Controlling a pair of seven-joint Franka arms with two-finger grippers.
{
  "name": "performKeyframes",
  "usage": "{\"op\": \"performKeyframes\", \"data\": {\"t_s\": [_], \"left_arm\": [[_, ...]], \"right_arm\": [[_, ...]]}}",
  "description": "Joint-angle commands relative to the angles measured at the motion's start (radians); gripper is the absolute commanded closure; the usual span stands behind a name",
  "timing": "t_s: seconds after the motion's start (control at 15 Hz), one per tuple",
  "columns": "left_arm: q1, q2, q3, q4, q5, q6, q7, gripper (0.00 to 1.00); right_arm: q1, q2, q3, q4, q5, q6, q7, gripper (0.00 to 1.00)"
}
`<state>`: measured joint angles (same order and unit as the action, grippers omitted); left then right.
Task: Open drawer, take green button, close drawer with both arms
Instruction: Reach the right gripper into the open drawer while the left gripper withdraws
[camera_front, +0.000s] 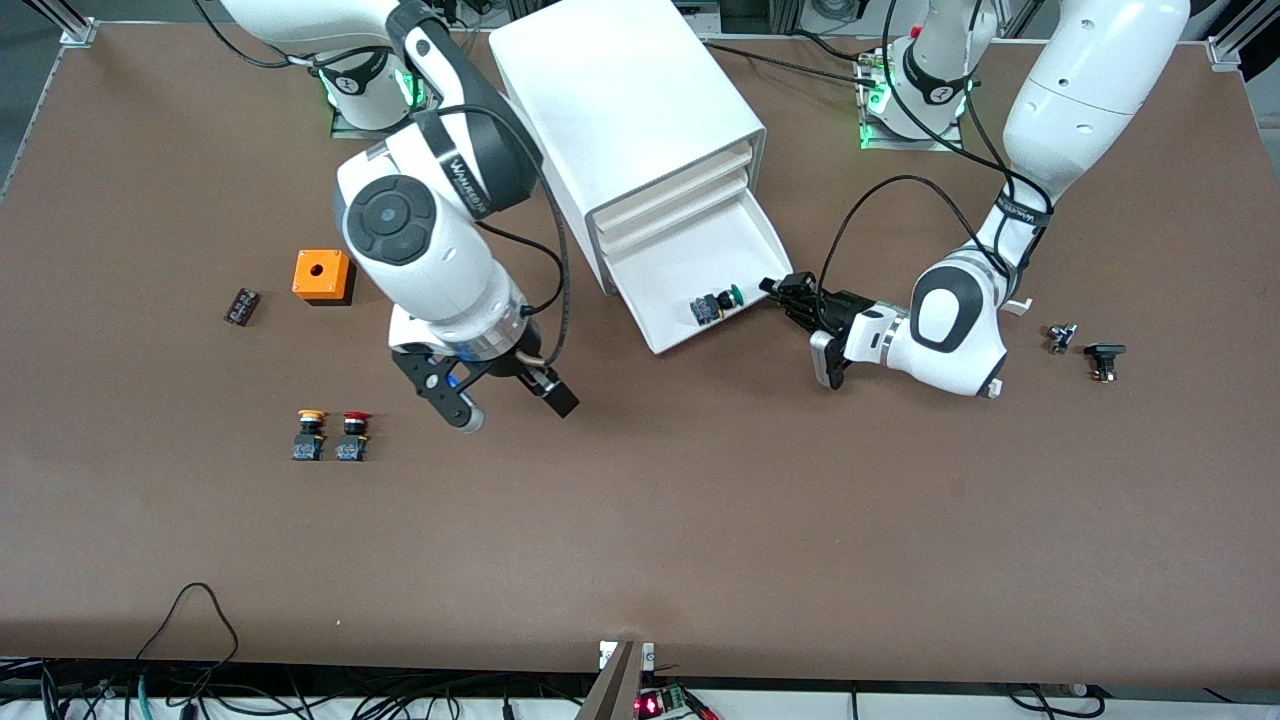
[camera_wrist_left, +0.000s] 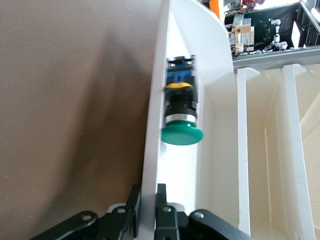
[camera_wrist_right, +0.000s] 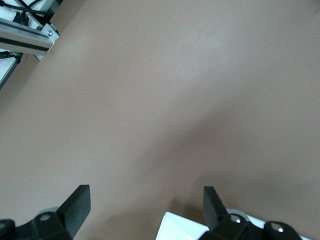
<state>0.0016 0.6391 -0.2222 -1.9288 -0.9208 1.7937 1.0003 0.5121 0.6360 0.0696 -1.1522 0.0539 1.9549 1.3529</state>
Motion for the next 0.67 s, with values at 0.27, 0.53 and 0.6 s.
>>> {"op": "performKeyframes", "data": {"t_s": [0.27, 0.53, 0.6], "left_arm": [[0.012, -0.044, -0.005, 0.045, 0.075, -0.036, -0.106, 0.00], [0.014, -0.136, -0.005, 0.143, 0.268, -0.128, -0.309, 0.00], [0.014, -0.153, -0.006, 0.187, 0.336, -0.154, -0.357, 0.00]], "right_arm": [[0.103, 0.074, -0.005, 0.089, 0.007, 0.027, 0.236, 0.00], [0.143, 0.100, -0.005, 0.089, 0.007, 0.054, 0.331, 0.00], [0.155, 0.112, -0.007, 0.091, 0.006, 0.067, 0.359, 0.00]]}}
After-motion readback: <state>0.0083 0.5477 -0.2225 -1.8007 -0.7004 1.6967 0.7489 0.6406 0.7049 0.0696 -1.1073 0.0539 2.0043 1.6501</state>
